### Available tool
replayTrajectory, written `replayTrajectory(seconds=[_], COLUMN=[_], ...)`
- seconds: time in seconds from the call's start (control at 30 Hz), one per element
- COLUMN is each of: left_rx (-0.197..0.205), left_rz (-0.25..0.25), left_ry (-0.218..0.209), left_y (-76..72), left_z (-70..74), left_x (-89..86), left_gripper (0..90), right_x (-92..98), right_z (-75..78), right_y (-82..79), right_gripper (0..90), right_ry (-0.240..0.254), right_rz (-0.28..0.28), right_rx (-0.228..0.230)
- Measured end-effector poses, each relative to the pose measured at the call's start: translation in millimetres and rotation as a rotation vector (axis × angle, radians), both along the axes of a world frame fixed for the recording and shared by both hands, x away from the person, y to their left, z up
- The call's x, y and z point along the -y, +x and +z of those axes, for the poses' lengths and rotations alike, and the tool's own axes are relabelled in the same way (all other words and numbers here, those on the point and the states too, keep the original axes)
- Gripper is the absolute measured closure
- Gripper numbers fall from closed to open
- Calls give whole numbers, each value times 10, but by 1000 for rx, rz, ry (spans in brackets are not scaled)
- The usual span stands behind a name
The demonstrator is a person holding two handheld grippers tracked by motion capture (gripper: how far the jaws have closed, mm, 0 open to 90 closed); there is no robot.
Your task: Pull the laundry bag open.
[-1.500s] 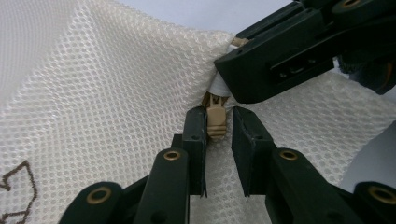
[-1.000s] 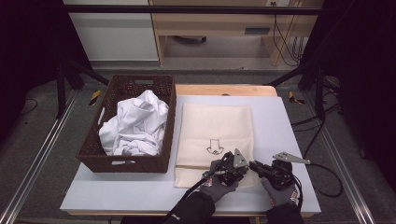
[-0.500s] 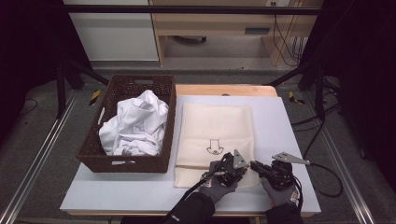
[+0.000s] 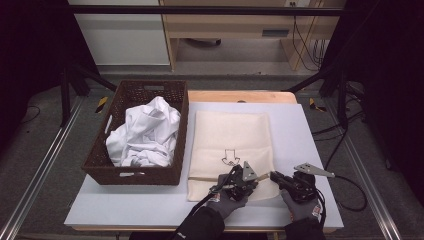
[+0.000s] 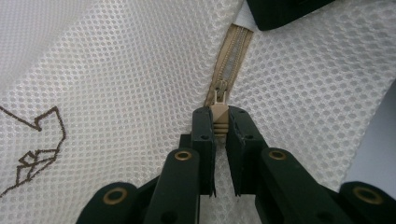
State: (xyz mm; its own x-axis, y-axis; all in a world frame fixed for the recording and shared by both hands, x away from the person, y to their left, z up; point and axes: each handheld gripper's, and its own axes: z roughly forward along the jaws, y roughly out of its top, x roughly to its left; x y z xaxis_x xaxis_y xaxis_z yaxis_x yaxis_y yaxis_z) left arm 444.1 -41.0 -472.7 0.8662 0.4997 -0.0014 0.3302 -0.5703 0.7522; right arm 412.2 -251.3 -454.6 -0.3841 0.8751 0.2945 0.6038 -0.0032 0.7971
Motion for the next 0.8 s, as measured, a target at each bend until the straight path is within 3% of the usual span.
replayTrajectory(seconds=[0.2, 0.4, 0.8], left_rx=[-3, 12, -5], left_rz=[1, -1, 19], left_ry=[12, 51, 56], left_y=[-4, -20, -3], left_z=[-13, 2, -12], left_x=[-45, -83, -319], left_gripper=[812, 812, 812], right_x=[-1, -6, 20], right_z=[-1, -4, -13], right_y=[0, 2, -1], right_gripper=[832, 832, 832], right_ry=[-6, -14, -11], right_rz=[-1, -2, -23], right_rx=[3, 3, 7])
